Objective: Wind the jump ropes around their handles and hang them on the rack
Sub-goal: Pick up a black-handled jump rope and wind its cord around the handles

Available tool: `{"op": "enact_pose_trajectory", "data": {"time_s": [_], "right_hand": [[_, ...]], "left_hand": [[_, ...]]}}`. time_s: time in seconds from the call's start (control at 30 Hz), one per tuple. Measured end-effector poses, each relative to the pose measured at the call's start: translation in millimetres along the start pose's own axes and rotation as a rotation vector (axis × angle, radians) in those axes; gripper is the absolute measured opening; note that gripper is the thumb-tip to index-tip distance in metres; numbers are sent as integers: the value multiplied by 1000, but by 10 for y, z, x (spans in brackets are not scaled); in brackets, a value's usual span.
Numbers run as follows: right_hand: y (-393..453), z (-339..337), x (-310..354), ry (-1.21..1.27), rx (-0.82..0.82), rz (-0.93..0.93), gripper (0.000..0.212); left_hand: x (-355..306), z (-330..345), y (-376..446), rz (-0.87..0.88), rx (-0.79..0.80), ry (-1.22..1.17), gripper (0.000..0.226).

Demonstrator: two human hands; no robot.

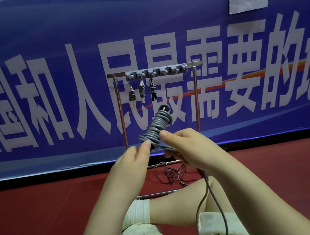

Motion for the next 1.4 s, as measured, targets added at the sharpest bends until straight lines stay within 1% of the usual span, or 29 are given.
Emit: {"op": "enact_pose_trajectory", "data": {"time_s": [0.07, 0.17, 0.3, 0.4, 0.47, 0.53, 0.57, 0.67, 0.73, 0.8, 0.83, 0.9, 0.97, 1.03, 1.17, 1.27, 1.4], "right_hand": [[-7, 6, 16, 156, 14, -10, 53], [-14, 28, 48, 264, 45, -49, 49], [-7, 39, 57, 279, 27, -68, 65], [1, 23, 77, 265, -17, -83, 59], [-6, -5, 82, 280, -43, -102, 57], [-33, -49, 94, 330, -58, -131, 52], [-47, -71, 104, 364, -57, -148, 44], [-101, -115, 183, 459, -37, -206, 29], [-124, -126, 256, 530, -17, -271, 25], [-141, -121, 318, 590, 13, -330, 21], [-152, -115, 340, 605, 34, -356, 20], [-163, -99, 359, 621, 68, -386, 27], [-166, -89, 344, 600, 80, -389, 33], [-154, -80, 324, 582, 87, -387, 37], [-108, -38, 262, 499, 114, -350, 50], [-93, -17, 220, 446, 106, -300, 62], [-93, -3, 177, 400, 77, -186, 59]], "left_hand": [[-73, -48, -9, 51, -34, 8, 43], [-192, -82, -37, 118, -34, 39, 25], [-271, -122, -93, 172, -72, 47, 29], [-306, -120, -136, 213, -90, 55, 34], [-302, -99, -138, 209, -50, 48, 33], [-279, -47, -134, 158, 75, -47, 32], [-273, -10, -145, 119, 165, -155, 36], [-240, 111, -238, -34, 413, -453, 70], [-212, 188, -285, -128, 526, -631, 78], [-188, 287, -340, -215, 637, -810, 79], [-178, 340, -368, -244, 697, -883, 75], [-163, 429, -412, -288, 829, -1011, 66], [-165, 474, -454, -295, 940, -1061, 66], [-142, 481, -431, -297, 936, -1075, 66], [-106, 383, -308, -240, 726, -1011, 70], [-94, 326, -260, -213, 645, -967, 73], [-91, 286, -226, -171, 574, -907, 72]]}}
Point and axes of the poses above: each hand's wrist, its own y-axis towards the middle knuckle, its own z-axis out of the palm, x = y × z, the point moved 8 cm from there along y, towards the middle knuckle, and after that the axes turned 15 degrees about -y, right-handed, at the moved point
